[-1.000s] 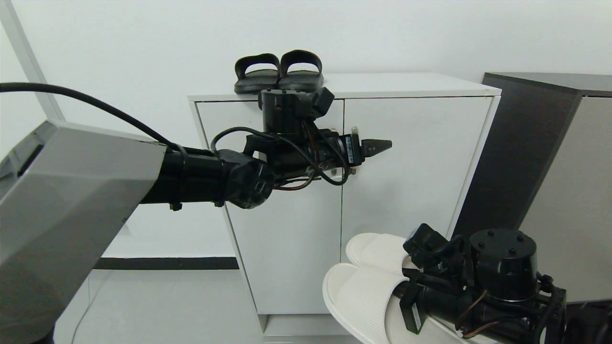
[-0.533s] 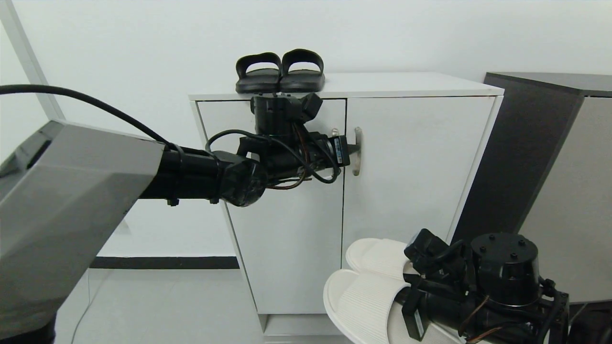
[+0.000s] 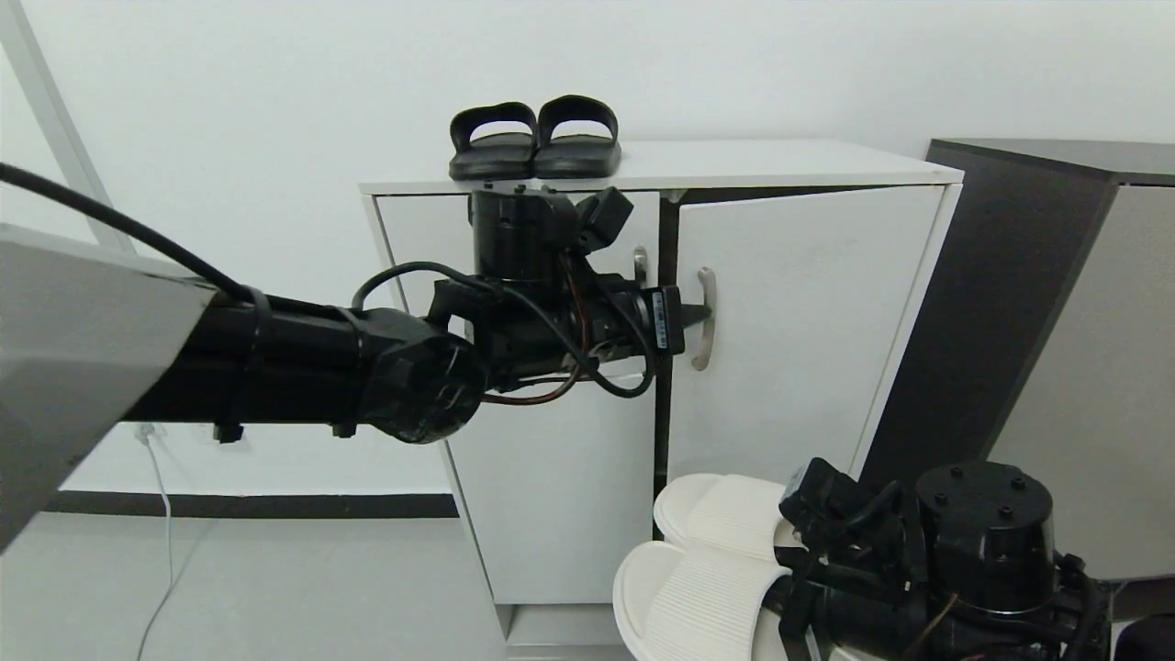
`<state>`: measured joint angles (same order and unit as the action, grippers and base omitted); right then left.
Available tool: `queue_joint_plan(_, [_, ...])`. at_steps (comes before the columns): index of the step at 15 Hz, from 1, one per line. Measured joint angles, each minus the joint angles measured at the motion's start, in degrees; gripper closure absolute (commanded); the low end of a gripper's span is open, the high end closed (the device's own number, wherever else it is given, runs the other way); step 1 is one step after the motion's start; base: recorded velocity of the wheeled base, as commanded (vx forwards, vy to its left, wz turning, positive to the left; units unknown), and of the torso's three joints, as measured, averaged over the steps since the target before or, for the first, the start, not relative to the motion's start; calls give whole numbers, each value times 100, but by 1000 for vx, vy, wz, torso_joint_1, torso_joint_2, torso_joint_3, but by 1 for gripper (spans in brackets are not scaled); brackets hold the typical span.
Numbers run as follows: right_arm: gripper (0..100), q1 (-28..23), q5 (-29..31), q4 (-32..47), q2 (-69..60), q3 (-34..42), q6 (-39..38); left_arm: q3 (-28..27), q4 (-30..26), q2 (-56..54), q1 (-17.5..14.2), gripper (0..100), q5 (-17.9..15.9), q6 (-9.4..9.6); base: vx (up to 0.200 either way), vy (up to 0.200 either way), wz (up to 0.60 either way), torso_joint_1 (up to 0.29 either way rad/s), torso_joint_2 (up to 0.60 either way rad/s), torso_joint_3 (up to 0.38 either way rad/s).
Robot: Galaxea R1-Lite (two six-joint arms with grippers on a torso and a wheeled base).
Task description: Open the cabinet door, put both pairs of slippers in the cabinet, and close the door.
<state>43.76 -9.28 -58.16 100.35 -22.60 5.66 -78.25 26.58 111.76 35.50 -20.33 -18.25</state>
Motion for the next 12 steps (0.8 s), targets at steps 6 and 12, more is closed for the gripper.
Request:
queue_joint_plan(6, [100,88,0,2,-49,17,2,656,-26,-691,-155,100,191,66,0,0,0,0,0,0])
queue_joint_plan(12, [100,251,-2,17,-124,152,4,-138,200,-24,-276,100,191,-266,0,0,0,0,0,0])
